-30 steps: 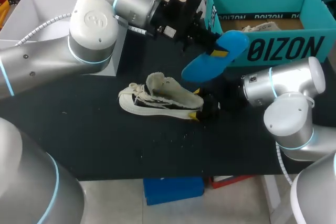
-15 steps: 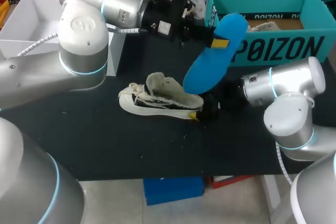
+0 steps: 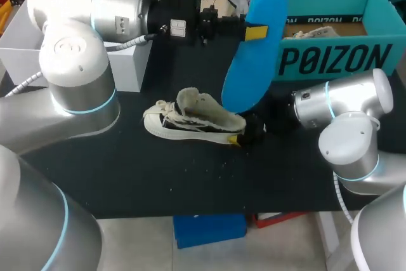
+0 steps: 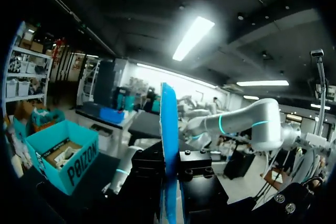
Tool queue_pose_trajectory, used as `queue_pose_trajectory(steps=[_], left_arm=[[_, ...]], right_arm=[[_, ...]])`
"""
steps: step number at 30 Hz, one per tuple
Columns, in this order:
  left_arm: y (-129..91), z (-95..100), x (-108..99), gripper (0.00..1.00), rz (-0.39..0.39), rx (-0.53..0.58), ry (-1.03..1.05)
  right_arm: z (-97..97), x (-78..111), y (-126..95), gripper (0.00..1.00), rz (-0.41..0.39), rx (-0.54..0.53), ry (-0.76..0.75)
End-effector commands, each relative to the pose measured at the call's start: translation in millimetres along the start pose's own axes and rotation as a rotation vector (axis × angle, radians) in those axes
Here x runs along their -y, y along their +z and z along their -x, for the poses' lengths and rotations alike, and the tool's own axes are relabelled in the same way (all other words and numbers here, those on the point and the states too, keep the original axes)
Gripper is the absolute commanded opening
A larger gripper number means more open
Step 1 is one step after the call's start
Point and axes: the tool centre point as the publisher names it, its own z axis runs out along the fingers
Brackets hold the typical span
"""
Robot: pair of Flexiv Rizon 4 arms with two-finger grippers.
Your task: Take the shoe out of the shoebox, open the shoe tongue, remove and reinsert the insole, then place the shoe into the shoebox
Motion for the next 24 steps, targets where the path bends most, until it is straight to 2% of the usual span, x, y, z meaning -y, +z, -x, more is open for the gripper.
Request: queue_pose_trajectory(steps=[1,11,18,24], left_arm=[[1,-14.0,6,0.0,-0.046,0.032,-0.009],[15,-30.5,37,0.0,-0.157,-0.044,-0.056],[19,-37.6,49,0.0,-0.168,-0.058,-0.059],[20,-41.0,48,0.0,-0.154,-0.056,-0.056]], right_arm=[[-0.4,1.7,3,0.0,0.0,0.001,0.001],[-0.4,1.7,3,0.0,0.0,0.001,0.001],[-0.4,1.7,3,0.0,0.0,0.001,0.001],[-0.4,1.7,3,0.0,0.0,0.001,0.001]])
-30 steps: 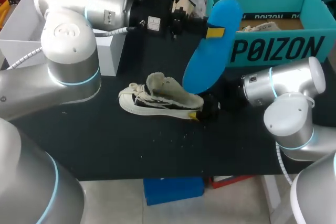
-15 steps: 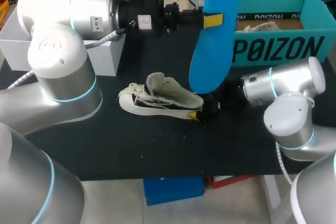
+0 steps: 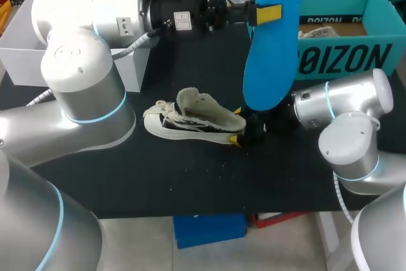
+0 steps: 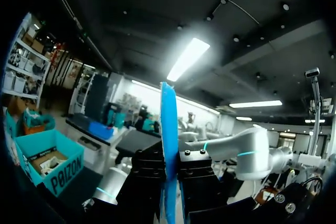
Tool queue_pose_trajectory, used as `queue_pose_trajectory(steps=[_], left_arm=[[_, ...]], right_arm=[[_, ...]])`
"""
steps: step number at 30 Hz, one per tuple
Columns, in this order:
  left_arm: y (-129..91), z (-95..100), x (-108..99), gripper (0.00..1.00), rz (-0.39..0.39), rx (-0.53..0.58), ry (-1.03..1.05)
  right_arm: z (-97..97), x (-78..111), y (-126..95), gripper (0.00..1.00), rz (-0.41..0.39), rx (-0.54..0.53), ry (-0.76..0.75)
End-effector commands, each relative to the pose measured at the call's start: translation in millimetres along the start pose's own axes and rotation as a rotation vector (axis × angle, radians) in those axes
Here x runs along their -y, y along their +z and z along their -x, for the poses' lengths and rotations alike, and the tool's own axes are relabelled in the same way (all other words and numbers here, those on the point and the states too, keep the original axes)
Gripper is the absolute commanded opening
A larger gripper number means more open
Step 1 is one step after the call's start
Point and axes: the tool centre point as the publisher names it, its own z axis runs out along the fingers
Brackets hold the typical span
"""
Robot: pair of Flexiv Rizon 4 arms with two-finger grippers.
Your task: Take the shoe out of the shoebox, open the shoe tongue, remove and reinsert the insole, then place the shoe into the shoebox
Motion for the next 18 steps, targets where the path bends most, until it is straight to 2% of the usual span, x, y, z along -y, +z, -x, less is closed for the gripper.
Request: queue_pose_trajectory(steps=[1,6,7,8,9,10,18], left_arm=[[3,-1.0,1,0.0,0.004,0.007,-0.001],[3,-1.0,1,0.0,0.004,0.007,-0.001],[3,-1.0,1,0.0,0.004,0.007,-0.001],[3,-1.0,1,0.0,0.004,0.007,-0.001],[3,-1.0,1,0.0,0.004,0.007,-0.001],[3,-1.0,1,0.0,0.004,0.007,-0.001],[3,-1.0,1,0.0,0.004,0.007,-0.001]], right_arm=[[-0.4,1.7,3,0.0,0.0,0.001,0.001],[-0.4,1.7,3,0.0,0.0,0.001,0.001],[-0.8,1.0,2,0.15,-0.008,-0.008,-0.008],[-0.9,0.1,1,0.42,-0.015,-0.01,-0.017],[-0.7,-1.5,0,0.62,-0.025,-0.015,-0.028],[-0.1,-3.4,-1,1.0,-0.036,-0.014,-0.042],[2.2,-15.8,-16,1.0,-0.122,-0.055,-0.097]])
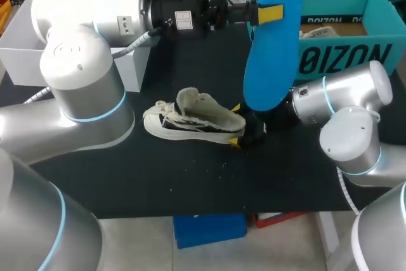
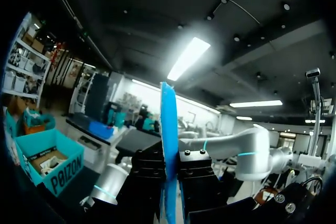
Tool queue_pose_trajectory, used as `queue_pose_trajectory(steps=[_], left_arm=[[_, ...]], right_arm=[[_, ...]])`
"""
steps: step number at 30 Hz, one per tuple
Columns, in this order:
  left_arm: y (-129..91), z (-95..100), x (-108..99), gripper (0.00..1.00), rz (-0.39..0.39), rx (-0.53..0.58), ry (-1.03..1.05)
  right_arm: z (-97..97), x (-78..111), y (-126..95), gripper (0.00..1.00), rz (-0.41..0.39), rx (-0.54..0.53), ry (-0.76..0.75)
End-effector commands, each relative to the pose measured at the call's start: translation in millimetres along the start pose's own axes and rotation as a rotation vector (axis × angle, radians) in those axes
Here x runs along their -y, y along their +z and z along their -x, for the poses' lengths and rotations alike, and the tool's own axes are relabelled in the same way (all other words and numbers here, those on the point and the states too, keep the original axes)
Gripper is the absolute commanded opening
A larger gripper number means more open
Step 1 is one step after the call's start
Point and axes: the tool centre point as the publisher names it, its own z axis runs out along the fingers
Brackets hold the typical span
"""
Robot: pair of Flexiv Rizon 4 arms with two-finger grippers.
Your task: Take the shoe out of the shoebox, open the shoe tongue, remove and reinsert the insole, then place the shoe into the shoebox
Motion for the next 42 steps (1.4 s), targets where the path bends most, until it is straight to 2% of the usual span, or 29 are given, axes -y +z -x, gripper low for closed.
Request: queue_pose_trajectory(steps=[1,4,9,14,19,28,42], left_arm=[[2,-0.3,0,0.0,0.0,0.004,0.001],[2,-0.3,0,0.0,0.0,0.004,0.001],[2,-0.3,0,0.0,0.0,0.004,0.001],[2,-0.3,0,0.0,0.0,0.004,0.001],[2,-0.3,0,0.0,0.0,0.004,0.001],[2,-0.3,0,0.0,0.0,0.004,0.001],[2,-0.3,0,0.0,0.0,0.004,0.001]], right_arm=[[5.5,-11.6,-16,1.0,-0.081,-0.039,-0.012],[6.5,-10.7,-25,1.0,-0.192,-0.103,-0.024],[7.5,-15.7,-30,1.0,-0.33,-0.175,-0.046],[7.1,-23.0,-29,1.0,-0.452,-0.206,-0.047],[6.9,-27.8,-28,1.0,-0.565,-0.187,-0.033],[3.3,-34.1,-24,1.0,-0.673,-0.129,-0.001],[0.5,-35.6,-14,1.0,-0.746,-0.125,0.03]])
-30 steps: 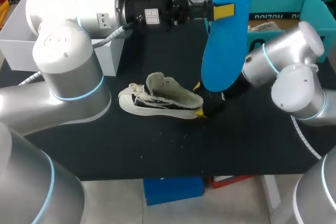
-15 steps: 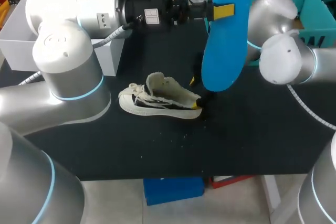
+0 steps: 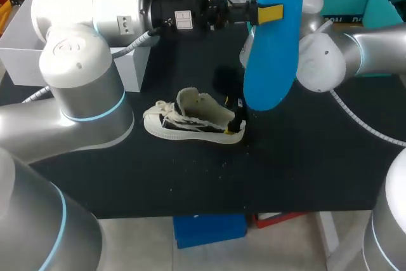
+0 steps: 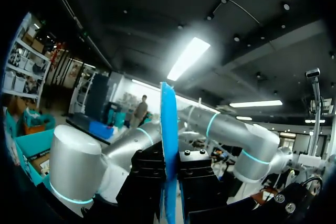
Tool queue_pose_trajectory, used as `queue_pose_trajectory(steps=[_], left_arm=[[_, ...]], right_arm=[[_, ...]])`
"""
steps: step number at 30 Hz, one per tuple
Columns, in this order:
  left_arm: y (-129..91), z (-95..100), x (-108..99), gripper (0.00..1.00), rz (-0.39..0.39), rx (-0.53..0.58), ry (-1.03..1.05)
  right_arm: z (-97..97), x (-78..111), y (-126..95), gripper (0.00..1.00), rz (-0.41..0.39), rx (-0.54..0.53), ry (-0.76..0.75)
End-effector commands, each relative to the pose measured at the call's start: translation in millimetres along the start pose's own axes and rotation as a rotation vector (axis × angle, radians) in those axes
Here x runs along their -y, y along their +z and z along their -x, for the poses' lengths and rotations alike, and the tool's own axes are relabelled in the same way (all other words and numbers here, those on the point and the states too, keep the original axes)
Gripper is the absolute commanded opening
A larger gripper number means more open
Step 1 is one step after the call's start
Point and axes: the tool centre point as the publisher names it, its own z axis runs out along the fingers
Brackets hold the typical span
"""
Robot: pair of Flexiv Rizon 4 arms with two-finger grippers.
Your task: Take the shoe out of the shoebox, open the shoe tongue, remove and reinsert the insole, then place the shoe into the shoebox
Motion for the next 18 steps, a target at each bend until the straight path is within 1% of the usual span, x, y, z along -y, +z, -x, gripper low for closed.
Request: queue_pose_trajectory(steps=[1,8,18], left_arm=[[2,-0.2,-1,0.0,0.0,0.004,0.0],[2,-0.2,-1,0.0,0.0,0.004,0.0],[2,-0.2,-1,0.0,0.0,0.004,0.0]], right_arm=[[1.1,-4.2,5,1.0,-0.113,-0.003,0.003],[0.5,-7.9,10,1.0,-0.137,-0.006,0.008],[-0.9,-8.3,15,1.0,-0.167,-0.008,0.012]])
